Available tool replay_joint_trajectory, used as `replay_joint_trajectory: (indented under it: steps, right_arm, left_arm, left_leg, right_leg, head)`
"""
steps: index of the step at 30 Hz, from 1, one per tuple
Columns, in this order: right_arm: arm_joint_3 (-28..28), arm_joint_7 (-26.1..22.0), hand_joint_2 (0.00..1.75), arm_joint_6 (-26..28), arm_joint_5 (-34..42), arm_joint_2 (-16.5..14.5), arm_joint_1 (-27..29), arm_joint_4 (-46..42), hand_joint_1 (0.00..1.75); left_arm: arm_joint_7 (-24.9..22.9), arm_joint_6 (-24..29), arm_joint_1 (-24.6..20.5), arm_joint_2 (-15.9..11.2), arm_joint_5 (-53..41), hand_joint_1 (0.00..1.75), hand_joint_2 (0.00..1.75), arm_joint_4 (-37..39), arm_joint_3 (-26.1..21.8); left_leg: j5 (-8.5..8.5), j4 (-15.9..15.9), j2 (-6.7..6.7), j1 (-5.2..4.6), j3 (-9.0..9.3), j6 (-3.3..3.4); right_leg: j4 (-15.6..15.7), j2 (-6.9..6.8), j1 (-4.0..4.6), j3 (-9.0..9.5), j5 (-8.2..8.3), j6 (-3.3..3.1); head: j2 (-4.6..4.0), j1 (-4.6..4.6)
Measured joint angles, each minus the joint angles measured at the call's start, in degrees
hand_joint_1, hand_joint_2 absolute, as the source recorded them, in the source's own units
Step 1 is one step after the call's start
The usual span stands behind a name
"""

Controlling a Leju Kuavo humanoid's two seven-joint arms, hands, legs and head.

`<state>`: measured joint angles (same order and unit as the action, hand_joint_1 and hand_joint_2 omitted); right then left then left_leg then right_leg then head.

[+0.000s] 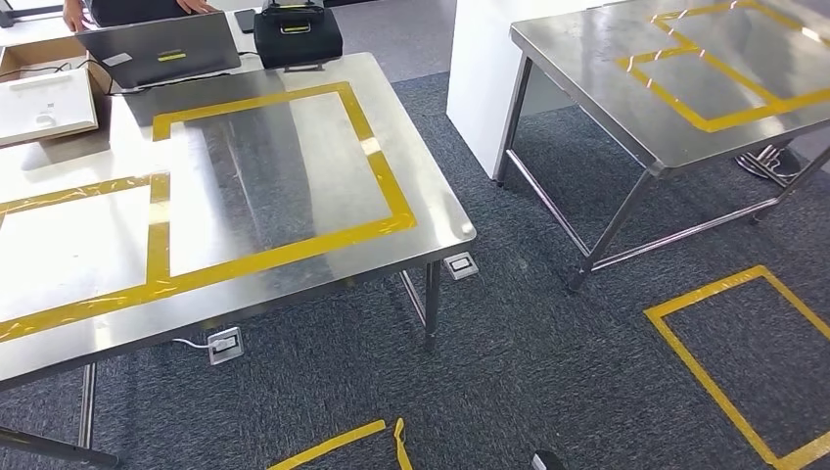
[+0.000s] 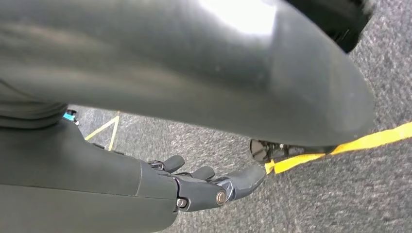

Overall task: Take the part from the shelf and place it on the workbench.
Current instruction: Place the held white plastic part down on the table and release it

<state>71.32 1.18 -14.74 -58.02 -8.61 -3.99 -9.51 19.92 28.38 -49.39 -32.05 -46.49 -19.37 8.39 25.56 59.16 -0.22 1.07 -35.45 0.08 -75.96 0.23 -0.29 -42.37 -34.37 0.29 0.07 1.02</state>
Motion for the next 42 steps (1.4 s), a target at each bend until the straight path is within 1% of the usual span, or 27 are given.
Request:
replay_joint_trajectory:
  steps: [1, 2, 3, 5, 7, 10, 12, 14, 15, 16, 17, 18, 20, 21, 24, 26, 27, 29, 30, 31, 32, 34, 35, 36, 37, 40, 42]
  right_arm:
    - [0.0, 0.0, 0.00, 0.1, 0.0, 0.0, 0.0, 0.0, 0.00]
    - [0.0, 0.0, 0.00, 0.2, 0.0, 0.0, 0.0, 0.0, 0.00]
    - [0.0, -0.1, 0.00, 0.2, -0.1, 0.0, 0.0, 0.0, 0.00]
    - [0.0, -0.1, 0.00, 0.3, -0.1, 0.1, 0.0, 0.0, 0.00]
    - [0.0, -0.1, 0.00, 0.4, -0.1, 0.2, -0.1, 0.0, 0.00]
    - [0.0, 0.1, 0.00, 0.4, 0.1, 0.3, -0.1, 0.0, 0.00]
    - [0.0, 0.2, 0.00, 0.4, 0.3, 0.4, -0.1, 0.0, 0.00]
    - [0.1, 0.2, 0.00, 0.4, 0.4, 0.5, -0.1, 0.0, 0.00]
    - [0.1, 0.2, 0.00, 0.4, 0.4, 0.5, -0.1, 0.0, 0.00]
    - [0.1, 0.2, 0.00, 0.4, 0.4, 0.5, -0.1, 0.0, 0.00]
    - [0.1, 0.2, 0.00, 0.4, 0.4, 0.5, -0.1, 0.0, 0.00]
    - [0.1, 0.2, 0.00, 0.4, 0.4, 0.5, 0.0, 0.0, 0.00]
    - [0.1, 0.2, 0.00, 0.4, 0.4, 0.5, 0.0, 0.0, 0.00]
    - [0.1, 0.2, 0.00, 0.4, 0.4, 0.5, 0.0, 0.0, 0.00]
    - [0.1, 0.1, 0.00, 0.0, 0.1, 0.7, 0.0, 0.0, 0.00]
    - [0.1, 0.0, 0.00, -0.4, -0.2, 0.8, 0.0, 0.0, 0.00]
    - [0.1, 0.0, 0.00, -0.6, -0.3, 0.9, 0.0, 0.0, 0.00]
    - [0.1, 0.2, 0.00, -0.6, -0.5, 0.9, 0.0, 0.0, 0.00]
    - [0.1, 0.4, 0.00, -0.5, -0.5, 0.9, 0.1, 0.0, 0.00]
    - [0.1, 0.5, 0.00, -0.5, -0.5, 0.9, 0.1, 0.0, 0.00]
    - [0.1, 0.6, 0.00, -0.4, -0.5, 0.9, 0.2, 0.0, 0.00]
    - [0.1, 0.7, 0.00, -0.4, -0.4, 0.9, 0.2, 0.0, 0.00]
    - [0.1, 0.7, 0.00, -0.4, -0.4, 0.9, 0.1, 0.0, 0.00]
    - [0.1, 0.6, 0.00, -0.4, -0.4, 0.9, 0.1, 0.0, 0.00]
    - [0.1, 0.6, 0.00, -0.4, -0.4, 0.9, 0.1, 0.0, 0.00]
    - [0.1, 0.2, 0.00, -0.4, -0.3, 0.9, 0.1, 0.0, 0.00]
    - [0.1, -0.1, 0.00, -0.3, -0.3, 0.9, 0.1, 0.0, 0.00]
  left_arm:
    - [0.1, -0.1, 0.0, 0.1, 0.0, 1.75, 1.75, 0.0, 0.0]
    - [0.1, -0.2, 0.0, 0.2, 0.0, 1.75, 1.75, 0.0, 0.0]
    - [0.1, -0.3, 0.0, 0.4, -0.1, 1.75, 1.75, 0.0, 0.0]
    - [-0.1, -0.8, -0.2, 1.0, -0.5, 1.75, 1.75, 0.0, 0.0]
    - [-0.6, -1.5, -0.6, 2.2, -1.2, 1.75, 1.75, 0.1, 0.2]
    - [-1.3, -2.1, -1.3, 4.6, -2.6, 1.75, 1.75, 0.3, 0.8]
    - [-2.0, -2.4, -1.8, 6.8, -3.4, 1.75, 1.75, 0.5, 1.5]
    - [-2.6, -2.6, -2.0, 8.8, -3.9, 1.75, 1.75, 0.7, 2.1]
    - [-2.8, -2.7, -2.0, 9.7, -4.1, 1.75, 1.75, 0.8, 2.4]
    - [-2.9, -2.7, -2.0, 10.3, -4.2, 1.75, 1.75, 0.9, 2.6]
    - [-3.0, -2.7, -2.0, 10.8, -4.2, 1.75, 1.75, 1.0, 2.7]
    - [-3.0, -2.7, -2.1, 11.2, -4.3, 1.75, 1.75, 1.0, 2.7]
    - [-2.8, -2.9, -2.6, 11.8, -4.2, 1.75, 1.75, 1.0, 2.8]
    - [-2.7, -3.0, -2.8, 12.1, -4.2, 1.75, 1.75, 1.0, 2.9]
    - [-2.5, -3.5, -3.1, 13.2, -4.4, 1.75, 1.75, 1.1, 3.4]
    - [-2.6, -3.6, -3.1, 13.9, -4.6, 1.75, 1.75, 1.1, 3.6]
    - [-2.6, -3.6, -3.2, 14.2, -4.7, 1.75, 1.75, 1.1, 3.7]
    - [-2.9, -3.8, -3.3, 14.8, -4.8, 1.75, 1.75, 1.2, 4.0]
    - [-3.0, -4.0, -3.3, 15.1, -4.9, 1.75, 1.75, 1.3, 4.1]
    - [-3.1, -4.2, -3.3, 15.3, -4.9, 1.75, 1.75, 1.4, 4.2]
    - [-3.2, -4.4, -3.3, 15.5, -5.0, 1.75, 1.75, 1.4, 4.2]
    - [-3.3, -4.5, -3.6, 15.7, -5.0, 1.75, 1.75, 1.4, 4.2]
    - [-3.3, -4.5, -3.9, 15.7, -5.0, 1.75, 1.75, 1.5, 4.2]
    - [-3.3, -4.5, -4.1, 15.8, -5.0, 1.75, 1.75, 1.5, 4.2]
    - [-3.3, -4.5, -4.3, 15.8, -5.0, 1.75, 1.75, 1.6, 4.2]
    - [-3.5, -4.6, -4.6, 15.6, -5.0, 1.75, 1.75, 1.8, 4.2]
    - [-3.6, -4.6, -4.8, 15.3, -5.0, 1.75, 1.75, 1.9, 4.2]
  left_leg:
    - [0.09, 0.0, -0.03, -0.03, 0.13, -0.02]
    - [0.20, 0.0, -0.07, -0.04, 0.33, -0.09]
    - [0.32, 0.0, -0.09, -0.04, 0.54, -0.20]
    - [0.59, 0.1, -0.22, -0.21, 0.76, -0.71]
    - [0.70, -0.1, -0.36, -0.31, 0.84, -1.42]
    - [1.38, 0.8, -0.33, -0.15, 0.56, -2.27]
    - [3.93, 6.0, -0.17, -0.05, -1.87, -2.58]
    - [6.72, 13.5, -0.09, 0.03, -5.80, -2.90]
    - [6.87, 15.5, -0.07, 0.10, -7.08, -3.02]
    - [5.91, 15.4, -0.04, 0.17, -7.33, -3.09]
    - [3.93, 12.9, 0.00, 0.22, -6.34, -3.11]
    - [1.58, 8.9, 0.05, 0.27, -4.54, -3.07]
    - [-0.78, 2.2, 0.11, 0.13, -1.26, -2.75]
    - [-0.93, 0.6, 0.08, 0.02, -0.51, -2.45]
    - [-0.56, 0.1, -0.24, -0.11, -0.32, -1.24]
    - [-0.49, 0.0, -0.31, 0.04, -0.13, -0.48]
    - [-0.42, -0.1, -0.28, 0.07, -0.06, -0.22]
    - [-0.24, 0.0, -0.24, -0.03, -0.01, 0.11]
    - [-0.16, 0.0, -0.22, -0.08, 0.03, 0.17]
    - [-0.08, 0.0, -0.22, -0.11, 0.10, 0.17]
    - [0.01, 0.0, -0.23, -0.12, 0.21, 0.11]
    - [0.26, 0.1, -0.24, -0.17, 0.52, -0.20]
    - [0.40, 0.1, -0.25, -0.26, 0.61, -0.46]
    - [0.51, 0.1, -0.27, -0.36, 0.65, -0.77]
    - [0.56, 0.0, -0.28, -0.45, 0.68, -1.11]
    - [0.94, 0.1, -0.23, -0.35, 0.74, -2.21]
    - [3.03, 3.9, -0.13, -0.27, -0.95, -2.71]
  right_leg:
    - [1.1, 0.00, 0.01, 0.07, 1.44, -0.14]
    - [4.2, 0.00, 0.03, 1.21, 3.60, -0.37]
    - [8.4, 0.00, 0.11, 2.99, 5.85, -0.71]
    - [14.8, -0.05, 0.36, 5.82, 8.15, -1.20]
    - [16.5, -0.10, 0.61, 6.45, 8.06, -1.47]
    - [17.3, -0.23, 0.30, 7.38, 8.43, -2.25]
    - [17.8, -0.37, 0.06, 7.97, 8.58, -2.69]
    - [17.8, -0.39, 0.03, 8.17, 8.40, -2.87]
    - [17.7, -0.30, 0.02, 8.28, 8.27, -2.87]
    - [17.7, -0.19, -0.01, 8.43, 8.10, -2.80]
    - [17.5, -0.07, -0.07, 8.67, 7.87, -2.64]
    - [17.4, 0.05, -0.14, 8.94, 7.57, -2.42]
    - [16.9, 0.22, -0.10, 9.14, 6.95, -1.79]
    - [16.8, 0.25, -0.05, 9.07, 6.77, -1.46]
    - [16.7, 0.20, -0.01, 8.92, 6.46, -0.50]
    - [14.2, 0.11, -0.10, 7.86, 5.02, 0.14]
    - [11.2, 0.08, -0.15, 6.34, 3.63, 0.38]
    - [3.6, 0.06, -0.18, 2.04, 0.83, 0.64]
    - [0.9, 0.06, -0.18, 0.31, 0.38, 0.67]
    - [0.4, 0.06, -0.18, -0.40, 1.07, 0.63]
    - [2.1, 0.06, -0.18, 0.00, 2.74, 0.52]
    - [10.0, 0.06, -0.16, 3.34, 6.95, 0.12]
    - [13.4, 0.05, -0.08, 4.91, 8.20, -0.14]
    - [15.6, 0.05, 0.01, 5.92, 8.75, -0.39]
    - [16.3, 0.05, 0.11, 6.23, 8.61, -0.66]
    - [16.8, 0.03, -0.02, 6.71, 8.79, -1.73]
    - [17.2, 0.01, -0.19, 7.27, 8.86, -2.42]
  head:
    - [0.01, 0.00]
    - [0.01, 0.00]
    - [0.02, 0.01]
    - [0.02, -0.02]
    - [0.01, -0.04]
    - [0.01, -0.19]
    - [0.01, -0.46]
    - [0.01, -0.56]
    - [0.01, -0.57]
    - [0.01, -0.56]
    - [0.01, -0.56]
    - [0.01, -0.56]
    - [0.01, -0.62]
    - [0.01, -0.62]
    - [0.01, -0.55]
    - [0.01, -0.41]
    - [0.02, -0.30]
    - [0.02, -0.13]
    - [0.02, -0.12]
    - [0.02, -0.10]
    - [0.02, -0.09]
    - [0.01, -0.07]
    - [0.01, -0.07]
    - [0.01, -0.08]
    - [0.01, -0.08]
    - [0.01, -0.13]
    - [0.01, -0.33]
